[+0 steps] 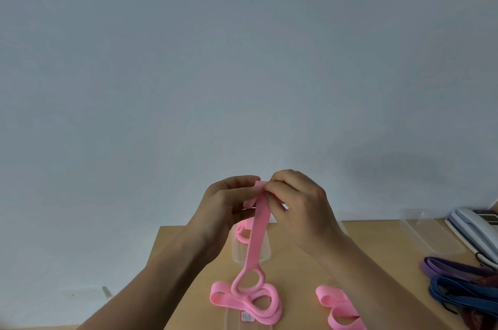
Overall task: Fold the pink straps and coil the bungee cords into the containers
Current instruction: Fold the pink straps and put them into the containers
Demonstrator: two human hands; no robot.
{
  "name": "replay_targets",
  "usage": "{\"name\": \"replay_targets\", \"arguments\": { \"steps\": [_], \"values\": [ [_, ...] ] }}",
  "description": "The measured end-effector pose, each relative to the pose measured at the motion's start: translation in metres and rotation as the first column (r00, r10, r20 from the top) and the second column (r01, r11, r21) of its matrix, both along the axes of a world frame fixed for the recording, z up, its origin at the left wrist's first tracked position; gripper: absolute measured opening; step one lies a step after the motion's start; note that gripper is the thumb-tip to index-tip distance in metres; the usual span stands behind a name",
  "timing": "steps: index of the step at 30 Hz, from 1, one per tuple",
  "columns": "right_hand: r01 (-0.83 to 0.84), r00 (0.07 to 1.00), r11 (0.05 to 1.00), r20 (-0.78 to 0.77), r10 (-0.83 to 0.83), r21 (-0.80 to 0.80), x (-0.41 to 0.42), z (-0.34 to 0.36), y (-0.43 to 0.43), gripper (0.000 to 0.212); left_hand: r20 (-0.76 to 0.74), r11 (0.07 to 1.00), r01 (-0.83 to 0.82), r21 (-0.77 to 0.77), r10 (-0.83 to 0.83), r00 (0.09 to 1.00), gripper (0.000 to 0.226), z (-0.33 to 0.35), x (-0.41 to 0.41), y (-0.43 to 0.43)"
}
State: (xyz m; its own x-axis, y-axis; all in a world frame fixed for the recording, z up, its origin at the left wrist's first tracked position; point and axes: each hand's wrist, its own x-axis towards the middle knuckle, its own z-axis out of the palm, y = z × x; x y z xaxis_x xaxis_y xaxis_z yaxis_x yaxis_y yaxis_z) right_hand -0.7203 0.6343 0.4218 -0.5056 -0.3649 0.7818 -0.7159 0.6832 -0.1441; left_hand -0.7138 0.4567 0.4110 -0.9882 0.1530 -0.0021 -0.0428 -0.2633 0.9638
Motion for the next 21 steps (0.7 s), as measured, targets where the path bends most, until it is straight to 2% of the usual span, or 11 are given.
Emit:
{"name": "replay_targets", "arguments": {
  "steps": [7,10,13,15,17,19,21],
  "values": [
    [0.002,1.000,1.000,0.007,-0.002,-0.030,0.001,-0.007,0.000,0.012,0.018,0.996,-0.085,-0.006,0.085,0.996,0.054,-0.005,-0.005,0.001],
    [-0.008,0.999,0.996,0.050,0.012,-0.084,0.003,-0.004,-0.001,0.017,-0.008,0.997,-0.072,-0.028,0.071,0.997,0.053,-0.006,-0.003,0.003],
    [-0.065,0.992,0.986,0.099,0.081,-0.156,0.001,0.004,-0.001,0.019,-0.043,0.994,-0.077,-0.083,0.074,0.996,0.040,-0.007,0.001,0.005],
    [-0.048,0.979,0.977,0.183,0.087,-0.206,-0.001,0.007,0.000,0.021,-0.068,0.983,-0.109,-0.148,0.100,0.993,0.033,-0.009,0.001,0.006],
    [0.013,0.948,0.969,0.312,0.067,-0.248,-0.004,0.008,0.001,0.025,-0.083,0.971,-0.142,-0.195,0.127,0.988,0.038,-0.009,0.003,0.008],
    [0.046,0.899,0.978,0.435,0.048,-0.203,-0.007,0.010,0.004,0.022,-0.095,0.963,-0.157,-0.218,0.139,0.986,0.041,-0.009,0.004,0.010],
    [0.001,0.859,0.991,0.507,0.068,-0.136,-0.009,0.012,0.005,0.011,-0.109,0.958,-0.162,-0.236,0.140,0.984,0.044,-0.009,0.004,0.010]
  ]
}}
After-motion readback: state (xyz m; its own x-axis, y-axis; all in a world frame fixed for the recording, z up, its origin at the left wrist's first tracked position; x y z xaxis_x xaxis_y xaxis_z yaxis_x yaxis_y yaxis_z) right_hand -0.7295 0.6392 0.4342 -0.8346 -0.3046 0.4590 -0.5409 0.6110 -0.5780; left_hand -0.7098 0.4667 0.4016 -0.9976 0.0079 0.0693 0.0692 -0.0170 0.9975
